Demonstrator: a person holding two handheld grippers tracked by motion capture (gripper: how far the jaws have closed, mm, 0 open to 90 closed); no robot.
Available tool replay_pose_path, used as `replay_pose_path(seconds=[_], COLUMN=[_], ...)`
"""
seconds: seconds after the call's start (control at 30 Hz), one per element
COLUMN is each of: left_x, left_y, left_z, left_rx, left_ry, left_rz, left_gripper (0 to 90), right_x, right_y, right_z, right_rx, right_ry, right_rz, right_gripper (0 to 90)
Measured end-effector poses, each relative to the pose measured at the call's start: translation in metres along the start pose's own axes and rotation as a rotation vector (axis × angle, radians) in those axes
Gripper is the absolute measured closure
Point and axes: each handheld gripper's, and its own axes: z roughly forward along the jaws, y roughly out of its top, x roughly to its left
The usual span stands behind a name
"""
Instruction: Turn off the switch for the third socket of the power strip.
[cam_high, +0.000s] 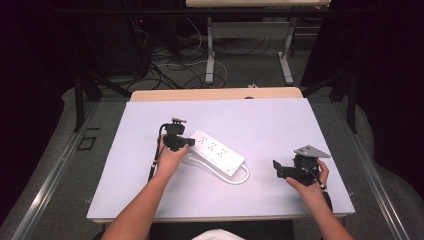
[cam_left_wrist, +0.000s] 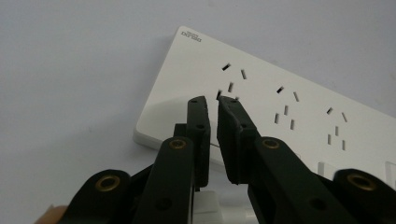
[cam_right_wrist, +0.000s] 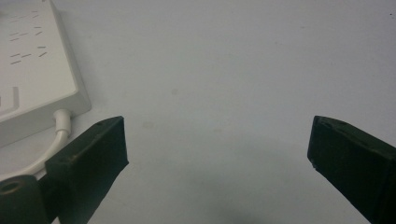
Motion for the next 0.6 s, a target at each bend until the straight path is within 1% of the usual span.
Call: replay_pose_path(seconds=[0.07,0.2,0.23,0.33,0.4,0.47,0.6], left_x=[0.0006,0.0,0.0003,0.0008,0.0004,0.0011,0.0006], left_y=[0.0005,0.0,0.0002,0.0006,0.0004,0.0007,0.0005], left_z=[0.0009,0.0033,0.0035,0.0043,0.0054,0.0055,0.007], left_rx=[0.008,0.006,0.009,0.014,0.009,0.022,0.016], left_ry=[-0.004,0.002,0.005,0.002,0.007,0.004,0.014], left_rz=[0.007,-0.001,0.006,0.009,0.004,0.012,0.01], left_gripper=[83.1,83.3,83.3,83.4,83.4,83.7,84.2], right_x=[-0.0001,0.0,-0.0001,-0.0003,-0.0003,0.0001,0.0004], right_y=[-0.0001,-0.0001,-0.0001,-0.0002,-0.0002,-0.0001,-0.0001], right_z=[0.0002,-0.0001,0.0,0.0,0.0,-0.0003,-0.0002], right_rx=[0.001,0.0,0.0,0.001,0.001,0.005,0.004], right_ry=[0.0,0.002,0.002,0.002,0.003,0.0,0.003], right_rz=[0.001,0.0,0.0,-0.001,-0.004,-0.001,0.003], right_gripper=[4.4,4.6,4.6,4.8,4.8,4.9,5.0])
